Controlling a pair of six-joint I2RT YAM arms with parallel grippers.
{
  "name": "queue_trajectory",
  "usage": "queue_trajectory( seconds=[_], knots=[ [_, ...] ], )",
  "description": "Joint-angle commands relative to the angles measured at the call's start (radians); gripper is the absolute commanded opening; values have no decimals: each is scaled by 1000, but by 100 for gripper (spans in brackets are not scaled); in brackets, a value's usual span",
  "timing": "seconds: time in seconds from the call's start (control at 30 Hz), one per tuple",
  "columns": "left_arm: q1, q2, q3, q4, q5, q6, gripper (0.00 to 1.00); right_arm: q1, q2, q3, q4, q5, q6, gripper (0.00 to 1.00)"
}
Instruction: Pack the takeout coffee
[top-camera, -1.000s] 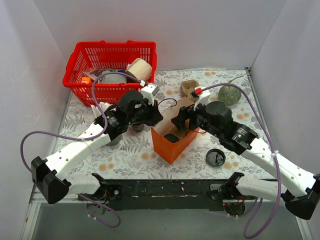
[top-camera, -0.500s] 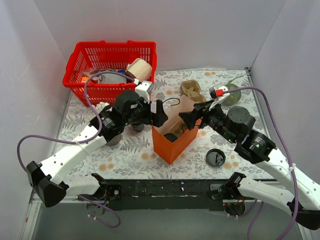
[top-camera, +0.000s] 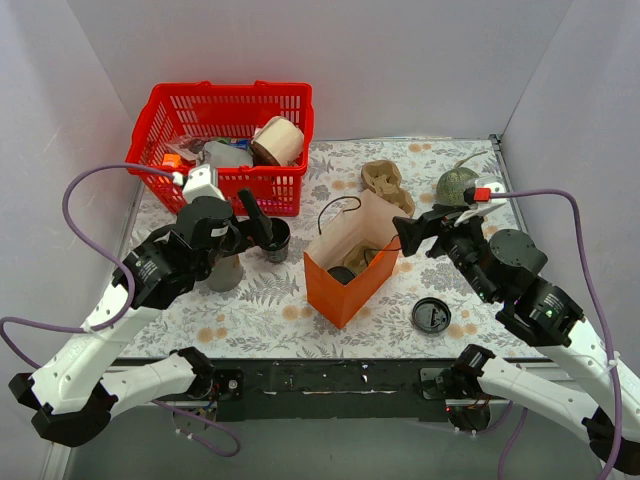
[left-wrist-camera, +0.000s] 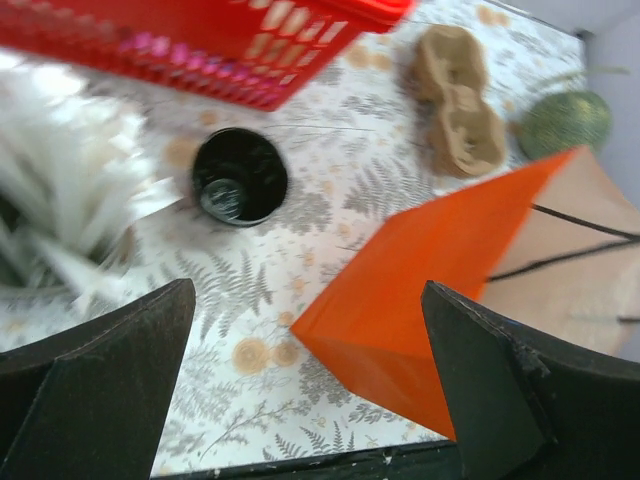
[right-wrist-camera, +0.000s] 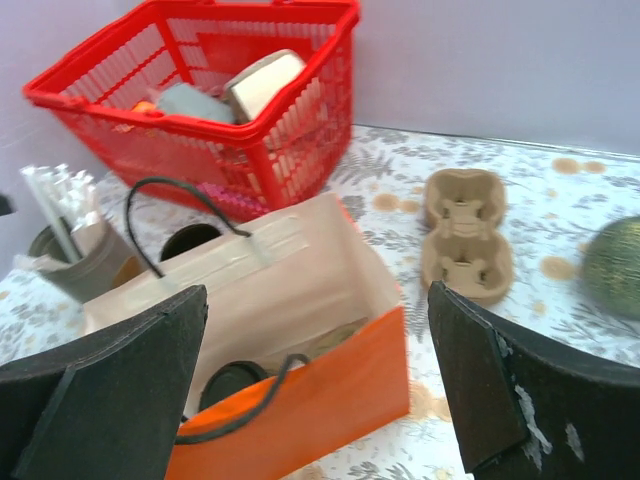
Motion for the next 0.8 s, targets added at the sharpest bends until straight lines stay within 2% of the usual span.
queue_trajectory(
  seconds=[0.0, 0.03, 0.13, 0.27, 0.33, 0.43, 0.5, 0.7, 0.77],
  knots=[
    [6, -23, -7, -310, -242, -279, 98, -6, -23, 28, -78, 209, -30, 98],
    [6, -29, -13, -338, -271, -344, 98, -6, -20, 32, -93, 229, -32, 98],
    [11, -57, -65, -362, -295, -399, 98, -6, -4, 39, -135, 275, -41, 98],
    [46, -49, -93, -395, -318, -447, 86, -6, 8, 45, -147, 277, -56, 98],
    [89, -32, -104, -404, -328, -446, 85, -6, 10, 45, -156, 280, -59, 98],
    [201, -9, -134, -349, -298, -365, 82, -6, 13, 46, -173, 283, -58, 98],
    [283, -3, -154, -255, -206, -264, 75, -6, 13, 43, -178, 283, -56, 98],
    [351, -6, -189, -148, -91, -179, 70, -6, 7, 45, -201, 304, -52, 98],
    [360, -5, -206, -150, -89, -179, 65, -6, 7, 43, -201, 309, -50, 98]
  ],
)
